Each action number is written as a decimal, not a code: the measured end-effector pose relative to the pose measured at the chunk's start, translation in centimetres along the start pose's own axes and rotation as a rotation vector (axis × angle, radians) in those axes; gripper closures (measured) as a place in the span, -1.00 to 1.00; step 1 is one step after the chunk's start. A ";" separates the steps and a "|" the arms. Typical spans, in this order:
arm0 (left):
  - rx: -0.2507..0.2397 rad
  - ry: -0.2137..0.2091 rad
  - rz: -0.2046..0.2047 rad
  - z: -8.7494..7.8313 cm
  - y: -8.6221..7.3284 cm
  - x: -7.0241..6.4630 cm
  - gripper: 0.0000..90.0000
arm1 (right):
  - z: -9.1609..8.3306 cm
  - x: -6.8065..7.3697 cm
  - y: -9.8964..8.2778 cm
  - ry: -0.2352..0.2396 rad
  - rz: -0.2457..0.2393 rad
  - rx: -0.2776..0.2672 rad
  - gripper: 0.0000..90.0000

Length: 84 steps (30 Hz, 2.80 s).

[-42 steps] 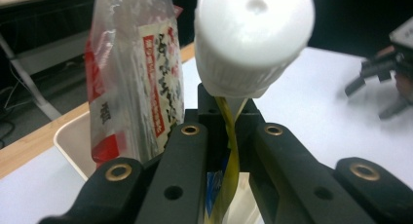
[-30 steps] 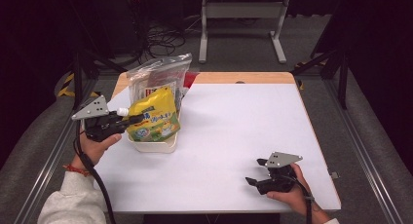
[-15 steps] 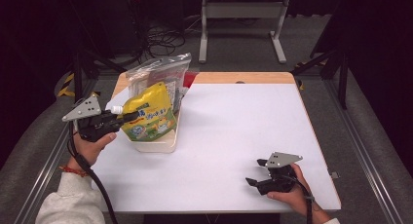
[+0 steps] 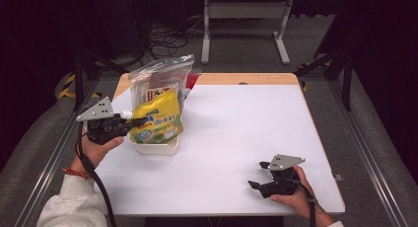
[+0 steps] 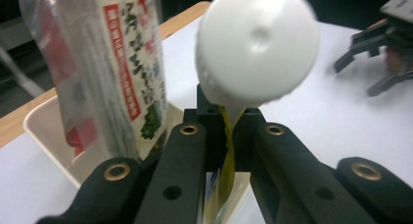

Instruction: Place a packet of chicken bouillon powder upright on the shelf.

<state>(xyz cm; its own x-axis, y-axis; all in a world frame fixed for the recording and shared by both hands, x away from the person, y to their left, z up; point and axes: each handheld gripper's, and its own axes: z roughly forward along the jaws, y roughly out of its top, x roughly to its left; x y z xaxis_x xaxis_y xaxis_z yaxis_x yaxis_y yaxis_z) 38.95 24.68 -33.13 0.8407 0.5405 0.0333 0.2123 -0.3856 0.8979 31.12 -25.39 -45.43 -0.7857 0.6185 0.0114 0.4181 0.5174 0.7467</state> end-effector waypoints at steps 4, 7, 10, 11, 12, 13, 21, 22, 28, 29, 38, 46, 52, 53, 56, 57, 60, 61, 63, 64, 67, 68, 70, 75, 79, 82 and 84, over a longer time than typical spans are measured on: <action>-0.055 0.001 -0.055 0.3 -1.0 0.8 0.70 | 0.0 -0.1 -0.1 -0.001 0.005 -0.002 -0.54; -0.139 -0.048 -0.113 0.8 -2.2 1.3 0.44 | -0.1 -0.1 -0.1 0.000 0.004 -0.001 -0.54; -0.122 -0.069 -0.115 2.1 -3.2 0.9 0.17 | -0.1 -0.1 0.0 0.003 -0.001 0.000 -0.54; -0.119 -0.080 -0.102 2.5 -3.5 0.7 0.16 | 0.0 -0.1 0.0 0.004 -0.002 0.001 -0.54; -0.128 -0.081 -0.111 2.9 -3.8 0.5 0.16 | 0.0 -0.1 0.0 0.005 -0.002 0.002 -0.54; -0.145 -0.089 -0.118 3.0 -4.1 0.5 0.13 | 0.0 -0.1 0.0 0.006 -0.002 0.003 -0.54; -0.204 -0.036 -0.170 2.8 -6.1 1.1 0.82 | 0.2 0.0 0.0 0.017 -0.003 0.004 -0.54; -0.201 -0.030 -0.156 2.7 -5.9 1.0 0.89 | 0.2 0.0 0.0 0.019 -0.004 0.004 -0.54; -0.047 0.037 -0.015 1.4 -2.4 -0.5 1.00 | 0.2 -0.1 0.1 0.024 -0.003 0.001 -0.54; -0.033 0.042 -0.011 1.2 -1.9 -0.6 1.00 | 0.2 -0.1 0.1 0.026 0.000 0.002 -0.54; 0.135 0.037 0.009 1.4 0.7 -1.1 1.00 | 0.1 -0.2 -0.1 0.028 0.011 -0.001 -0.54; 0.178 0.052 0.003 2.3 1.4 -0.6 1.00 | -0.1 -0.3 -0.2 0.030 0.020 -0.007 -0.54; 0.183 0.070 0.027 1.3 2.0 -0.9 1.00 | -0.1 -0.3 -0.3 0.031 0.028 -0.003 -0.54; 0.198 0.076 0.031 1.5 2.1 -0.9 1.00 | -0.1 -0.4 -0.3 0.030 0.028 -0.003 -0.54; 0.267 0.088 0.057 2.9 2.2 -1.3 1.00 | 0.0 -0.4 -0.4 0.029 0.031 0.000 -0.54; 0.280 0.098 0.068 3.4 2.1 -1.5 1.00 | 0.0 -0.4 -0.3 0.031 0.031 0.000 -0.54; 0.287 0.098 0.061 4.5 1.5 -1.5 1.00 | -0.1 -0.2 -0.3 0.033 0.025 0.001 -0.54; 0.271 0.091 0.039 4.5 1.1 -1.2 1.00 | -0.1 -0.2 -0.3 0.032 0.025 0.000 -0.54; 0.249 0.078 0.003 4.2 0.4 -0.6 1.00 | -0.2 -0.3 -0.4 0.029 0.027 -0.003 -0.54; 0.241 0.073 -0.005 4.1 0.1 -0.5 1.00 | -0.2 -0.3 -0.4 0.031 0.030 -0.005 -0.54; 0.222 0.068 -0.015 4.0 -0.3 -0.4 1.00 | -0.2 -0.3 -0.4 0.032 0.030 -0.005 -0.54; 0.220 0.067 -0.015 4.0 -0.4 -0.4 1.00 | -0.2 -0.3 -0.3 0.030 0.027 -0.004 -0.54; 0.218 0.067 -0.017 4.0 -0.5 -0.3 1.00 | -0.2 -0.2 -0.3 0.030 0.023 -0.006 -0.54; 0.191 0.050 -0.047 3.8 -1.3 0.2 1.00 | -0.2 -0.1 -0.1 0.033 0.014 -0.009 -0.54; 0.173 0.047 -0.066 3.8 -1.8 0.4 1.00 | -0.3 -0.1 -0.1 0.032 0.011 -0.010 -0.54; 0.156 0.056 -0.061 3.7 -2.1 0.4 1.00 | -0.4 -0.1 0.0 0.029 0.007 -0.012 -0.54; 0.141 0.053 -0.076 3.6 -2.5 0.5 1.00 | -0.5 -0.1 0.0 0.029 0.004 -0.015 -0.54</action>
<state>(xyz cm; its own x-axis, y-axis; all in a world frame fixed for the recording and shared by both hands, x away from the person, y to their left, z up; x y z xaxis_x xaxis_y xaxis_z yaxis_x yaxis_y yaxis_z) 40.63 23.16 -36.93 0.7929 0.6093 -0.0060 0.3450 -0.4409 0.8286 31.00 -25.73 -45.13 -0.7971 0.6029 0.0330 0.4144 0.5064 0.7562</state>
